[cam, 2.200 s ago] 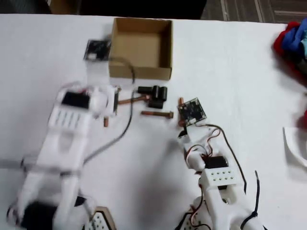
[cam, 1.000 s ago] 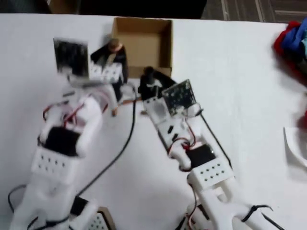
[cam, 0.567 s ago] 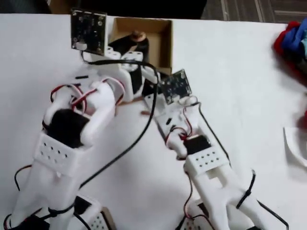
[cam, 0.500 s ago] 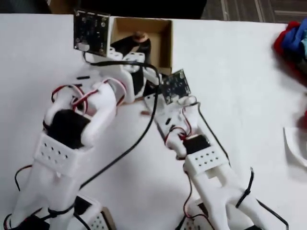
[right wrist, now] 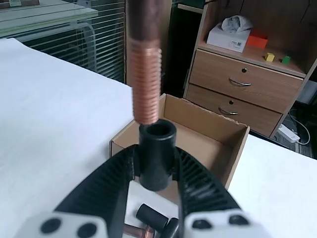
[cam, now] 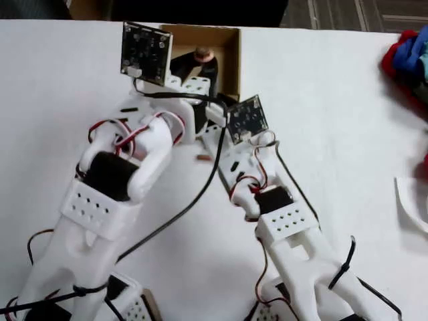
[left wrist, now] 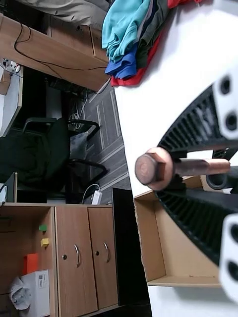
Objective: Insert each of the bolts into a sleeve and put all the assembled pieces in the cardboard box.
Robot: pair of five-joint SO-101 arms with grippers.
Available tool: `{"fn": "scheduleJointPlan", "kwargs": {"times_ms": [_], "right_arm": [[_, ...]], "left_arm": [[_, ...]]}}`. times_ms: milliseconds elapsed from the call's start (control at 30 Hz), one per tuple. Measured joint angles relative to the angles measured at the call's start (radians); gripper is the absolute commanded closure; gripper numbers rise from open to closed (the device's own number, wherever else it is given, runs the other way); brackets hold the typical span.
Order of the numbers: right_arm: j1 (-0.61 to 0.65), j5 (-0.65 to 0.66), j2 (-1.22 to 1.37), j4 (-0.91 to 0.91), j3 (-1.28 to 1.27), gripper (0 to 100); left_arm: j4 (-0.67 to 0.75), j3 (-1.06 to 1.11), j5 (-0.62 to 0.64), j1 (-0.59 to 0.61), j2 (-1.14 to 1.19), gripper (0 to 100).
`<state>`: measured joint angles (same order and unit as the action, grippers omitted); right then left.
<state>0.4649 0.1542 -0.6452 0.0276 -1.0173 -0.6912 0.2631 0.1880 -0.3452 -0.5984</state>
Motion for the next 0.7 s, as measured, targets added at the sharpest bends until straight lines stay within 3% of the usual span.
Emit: {"fn": "scheduleJointPlan", "kwargs": {"times_ms": [700], "right_arm": [[0.000, 0.000, 0.000, 0.000, 0.009, 97.8]], "left_arm": [[0.031, 0.117, -0.002, 0.003, 0.000, 97]]}}
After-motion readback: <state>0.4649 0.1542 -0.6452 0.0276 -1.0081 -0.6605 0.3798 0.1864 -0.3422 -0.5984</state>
